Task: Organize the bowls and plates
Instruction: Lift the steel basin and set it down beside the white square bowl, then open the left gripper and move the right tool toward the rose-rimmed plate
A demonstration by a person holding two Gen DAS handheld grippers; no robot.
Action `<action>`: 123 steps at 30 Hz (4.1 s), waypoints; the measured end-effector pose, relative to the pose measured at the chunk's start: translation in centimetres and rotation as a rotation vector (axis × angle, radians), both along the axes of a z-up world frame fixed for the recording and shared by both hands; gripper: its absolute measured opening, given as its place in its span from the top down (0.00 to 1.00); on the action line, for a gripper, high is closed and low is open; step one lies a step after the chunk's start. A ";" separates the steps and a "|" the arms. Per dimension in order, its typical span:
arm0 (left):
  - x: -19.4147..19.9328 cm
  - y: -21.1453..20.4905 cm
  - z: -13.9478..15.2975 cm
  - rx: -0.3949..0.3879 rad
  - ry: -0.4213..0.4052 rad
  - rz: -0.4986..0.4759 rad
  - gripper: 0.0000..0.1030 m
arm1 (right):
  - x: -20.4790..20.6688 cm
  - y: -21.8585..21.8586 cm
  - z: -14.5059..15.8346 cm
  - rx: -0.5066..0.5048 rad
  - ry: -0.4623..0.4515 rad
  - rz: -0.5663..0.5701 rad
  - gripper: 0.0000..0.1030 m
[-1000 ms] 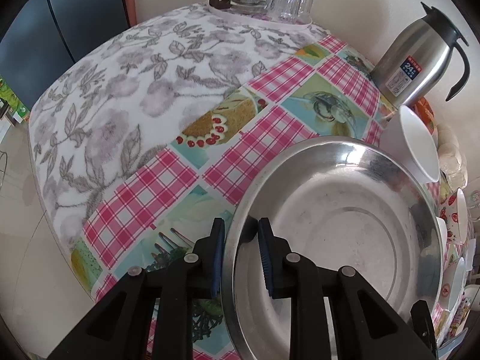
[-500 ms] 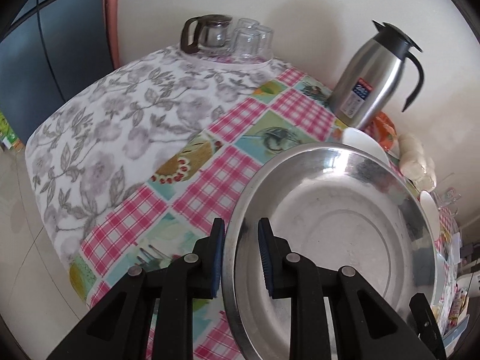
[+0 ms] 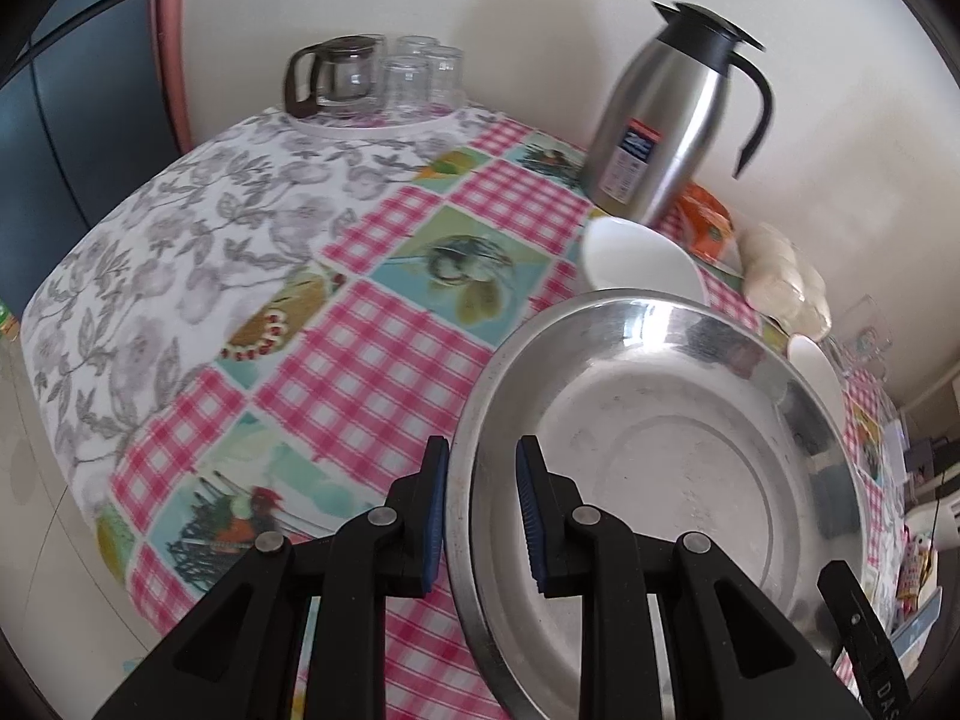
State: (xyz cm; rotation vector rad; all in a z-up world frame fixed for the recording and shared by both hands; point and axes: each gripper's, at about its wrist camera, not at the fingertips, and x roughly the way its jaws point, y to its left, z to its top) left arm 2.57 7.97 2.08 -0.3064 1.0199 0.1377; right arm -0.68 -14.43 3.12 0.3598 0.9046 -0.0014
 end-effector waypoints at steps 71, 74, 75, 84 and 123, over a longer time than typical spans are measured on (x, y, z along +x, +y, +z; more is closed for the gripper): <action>3.1 -7.7 -3.1 0.064 0.112 -0.125 0.59 | 1.2 -6.9 -4.1 -0.101 0.196 -0.122 0.57; 2.7 -7.4 -2.1 0.059 0.084 -0.119 0.55 | 1.0 -7.0 -3.2 -0.099 0.186 -0.134 0.56; 2.6 -7.4 -1.8 0.056 0.077 -0.122 0.55 | 0.9 -7.0 -2.9 -0.094 0.179 -0.136 0.56; 2.0 -9.4 -1.2 0.061 0.087 -0.217 0.42 | 0.5 -6.7 -1.2 -0.112 0.130 -0.142 0.35; 0.2 -11.0 4.5 0.049 -0.214 -0.306 0.02 | -1.4 -7.8 2.3 -0.124 -0.023 -0.192 0.00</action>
